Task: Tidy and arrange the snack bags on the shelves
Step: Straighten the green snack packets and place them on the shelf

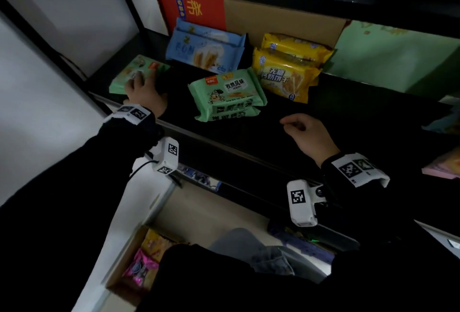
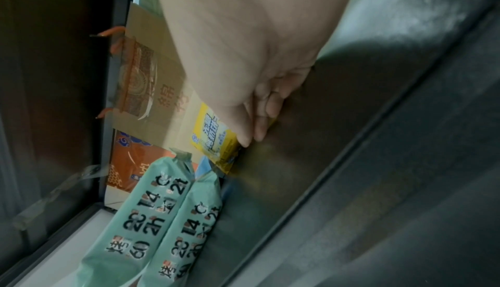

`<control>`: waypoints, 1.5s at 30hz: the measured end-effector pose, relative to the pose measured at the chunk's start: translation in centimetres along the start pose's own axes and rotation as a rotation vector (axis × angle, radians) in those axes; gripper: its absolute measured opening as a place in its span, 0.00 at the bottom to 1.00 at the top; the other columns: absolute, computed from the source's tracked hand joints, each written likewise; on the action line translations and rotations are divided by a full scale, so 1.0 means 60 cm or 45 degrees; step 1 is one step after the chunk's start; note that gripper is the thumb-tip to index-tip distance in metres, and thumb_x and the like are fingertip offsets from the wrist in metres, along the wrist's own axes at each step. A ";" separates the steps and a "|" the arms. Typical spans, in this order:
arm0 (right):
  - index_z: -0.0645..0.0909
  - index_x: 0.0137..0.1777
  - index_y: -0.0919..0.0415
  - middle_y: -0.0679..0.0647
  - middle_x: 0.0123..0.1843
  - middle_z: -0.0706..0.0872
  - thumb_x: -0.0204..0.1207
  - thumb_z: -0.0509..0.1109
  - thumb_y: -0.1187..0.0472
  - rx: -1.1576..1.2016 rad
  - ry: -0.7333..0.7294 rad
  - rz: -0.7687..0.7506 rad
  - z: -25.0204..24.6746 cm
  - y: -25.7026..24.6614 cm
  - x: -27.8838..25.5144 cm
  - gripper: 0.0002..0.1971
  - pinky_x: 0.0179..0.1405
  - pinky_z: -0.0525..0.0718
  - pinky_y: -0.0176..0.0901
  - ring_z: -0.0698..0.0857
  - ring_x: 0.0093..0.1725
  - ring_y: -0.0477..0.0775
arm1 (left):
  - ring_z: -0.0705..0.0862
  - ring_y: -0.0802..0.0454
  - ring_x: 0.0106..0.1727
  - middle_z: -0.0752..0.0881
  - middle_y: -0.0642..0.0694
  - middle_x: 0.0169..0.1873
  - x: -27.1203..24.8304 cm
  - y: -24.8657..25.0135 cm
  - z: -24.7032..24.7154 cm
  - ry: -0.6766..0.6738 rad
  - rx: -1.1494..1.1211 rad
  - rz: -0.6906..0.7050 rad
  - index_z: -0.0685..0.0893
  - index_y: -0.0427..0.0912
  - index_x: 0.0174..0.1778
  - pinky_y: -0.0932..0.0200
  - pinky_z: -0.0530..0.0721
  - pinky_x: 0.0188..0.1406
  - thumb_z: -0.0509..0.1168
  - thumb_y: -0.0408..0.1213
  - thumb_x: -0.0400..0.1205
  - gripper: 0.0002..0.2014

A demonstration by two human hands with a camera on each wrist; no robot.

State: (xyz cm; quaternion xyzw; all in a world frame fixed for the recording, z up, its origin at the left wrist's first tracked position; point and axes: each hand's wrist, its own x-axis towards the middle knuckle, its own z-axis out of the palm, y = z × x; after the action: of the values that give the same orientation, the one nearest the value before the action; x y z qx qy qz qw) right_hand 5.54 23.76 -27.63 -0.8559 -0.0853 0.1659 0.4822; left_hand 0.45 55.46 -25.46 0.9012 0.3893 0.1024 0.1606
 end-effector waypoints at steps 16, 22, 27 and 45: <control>0.86 0.58 0.63 0.43 0.34 0.82 0.79 0.69 0.56 0.331 -0.131 -0.016 0.051 -0.126 0.042 0.13 0.21 0.71 0.21 0.80 0.27 0.32 | 0.89 0.59 0.44 0.88 0.48 0.47 -0.129 0.096 0.001 -0.378 -1.270 -0.204 0.83 0.39 0.63 0.63 0.87 0.42 0.65 0.40 0.84 0.14; 0.83 0.59 0.57 0.50 0.55 0.89 0.77 0.73 0.59 0.623 -0.107 0.021 0.026 -0.109 0.005 0.12 0.37 0.80 0.30 0.87 0.47 0.41 | 0.86 0.54 0.58 0.86 0.46 0.58 -0.166 0.119 -0.013 -0.198 -1.315 0.126 0.75 0.39 0.70 0.60 0.85 0.55 0.68 0.34 0.81 0.21; 0.84 0.57 0.62 0.54 0.54 0.90 0.75 0.74 0.62 0.654 0.125 0.017 -0.049 -0.055 -0.033 0.11 0.43 0.85 0.29 0.89 0.47 0.41 | 0.86 0.60 0.52 0.86 0.51 0.51 -0.217 0.190 0.009 -0.355 -1.322 0.354 0.79 0.41 0.61 0.64 0.85 0.51 0.72 0.31 0.78 0.17; 0.82 0.62 0.60 0.57 0.62 0.86 0.75 0.72 0.53 0.158 0.907 0.344 -0.248 0.077 0.075 0.18 0.54 0.79 0.43 0.83 0.57 0.57 | 0.75 0.34 0.70 0.80 0.40 0.69 -0.291 0.223 0.158 -0.365 -0.304 1.062 0.83 0.41 0.67 0.42 0.72 0.69 0.68 0.43 0.81 0.19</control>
State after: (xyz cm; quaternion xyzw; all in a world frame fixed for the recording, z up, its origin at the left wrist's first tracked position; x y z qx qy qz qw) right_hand 15.13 10.89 -25.33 -0.8327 0.2113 -0.0750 0.5063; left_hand 0.56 32.01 -30.36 0.9612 -0.0477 0.0768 0.2605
